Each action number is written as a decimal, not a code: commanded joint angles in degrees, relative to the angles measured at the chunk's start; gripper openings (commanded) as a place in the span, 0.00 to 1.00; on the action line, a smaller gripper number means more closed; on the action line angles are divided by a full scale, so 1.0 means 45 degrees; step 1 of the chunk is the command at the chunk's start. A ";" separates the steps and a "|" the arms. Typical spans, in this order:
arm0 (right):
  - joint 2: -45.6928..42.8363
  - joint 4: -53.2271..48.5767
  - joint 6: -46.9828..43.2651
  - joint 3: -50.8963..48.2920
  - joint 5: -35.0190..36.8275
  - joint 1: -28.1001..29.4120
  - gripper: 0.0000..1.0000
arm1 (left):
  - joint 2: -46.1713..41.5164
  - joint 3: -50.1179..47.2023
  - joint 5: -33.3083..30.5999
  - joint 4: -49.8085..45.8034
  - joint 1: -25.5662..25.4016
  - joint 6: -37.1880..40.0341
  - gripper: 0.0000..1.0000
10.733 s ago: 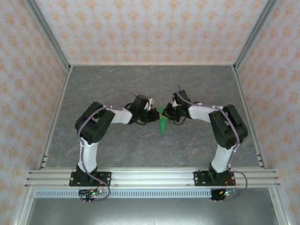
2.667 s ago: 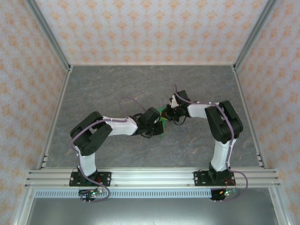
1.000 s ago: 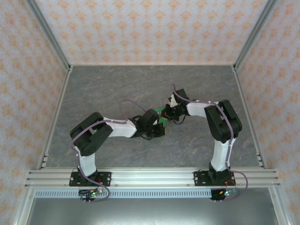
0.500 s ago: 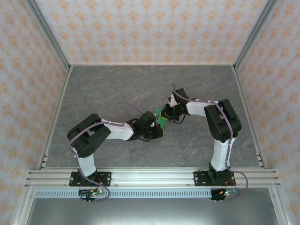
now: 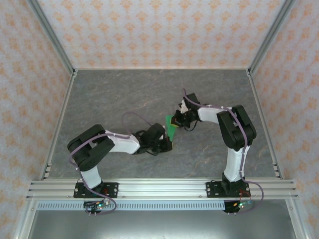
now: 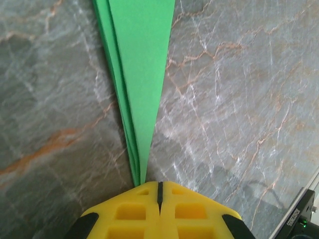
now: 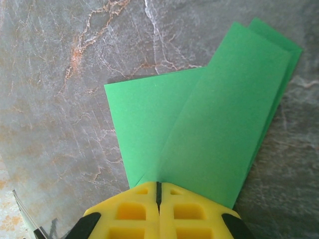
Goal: Fold a paper plane with a square sheet of paper (fold left side to right side)
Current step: Fold the wing for the fifth time at the center of the table.
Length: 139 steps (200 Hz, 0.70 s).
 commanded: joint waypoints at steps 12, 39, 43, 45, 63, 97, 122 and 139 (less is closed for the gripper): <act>0.0784 -0.0510 -0.0244 -0.0044 0.1475 -0.0043 0.02 | -0.1205 0.0019 0.0169 -0.1615 -0.0179 0.0113 0.02; 0.0734 -0.0500 -0.0243 -0.0061 0.1465 -0.0025 0.02 | -0.1711 0.0838 0.0273 -0.2371 0.0299 0.0572 0.03; 0.0725 -0.0502 -0.0246 -0.0065 0.1456 -0.0027 0.02 | -0.1692 0.0940 0.0323 -0.2442 0.0415 0.0611 0.03; 0.0727 -0.0500 -0.0242 -0.0065 0.1455 -0.0030 0.02 | -0.1676 0.0983 0.0345 -0.2438 0.0451 0.0623 0.03; 0.0734 -0.0483 -0.0254 -0.0084 0.1475 -0.0025 0.02 | -0.1332 0.1461 0.0551 -0.2395 0.0947 0.0831 0.03; 0.0666 -0.0497 -0.0270 -0.0125 0.1436 -0.0035 0.02 | 0.0005 0.2634 0.1033 -0.2344 0.1254 0.1256 0.03; 0.0595 -0.0493 -0.0282 -0.0153 0.1378 -0.0036 0.02 | 0.0889 0.3011 0.1207 -0.2058 0.1244 0.1261 0.03; 0.0512 -0.0433 -0.0283 -0.0192 0.1305 -0.0019 0.02 | 0.1274 0.3027 0.1145 -0.1935 0.1245 0.1213 0.03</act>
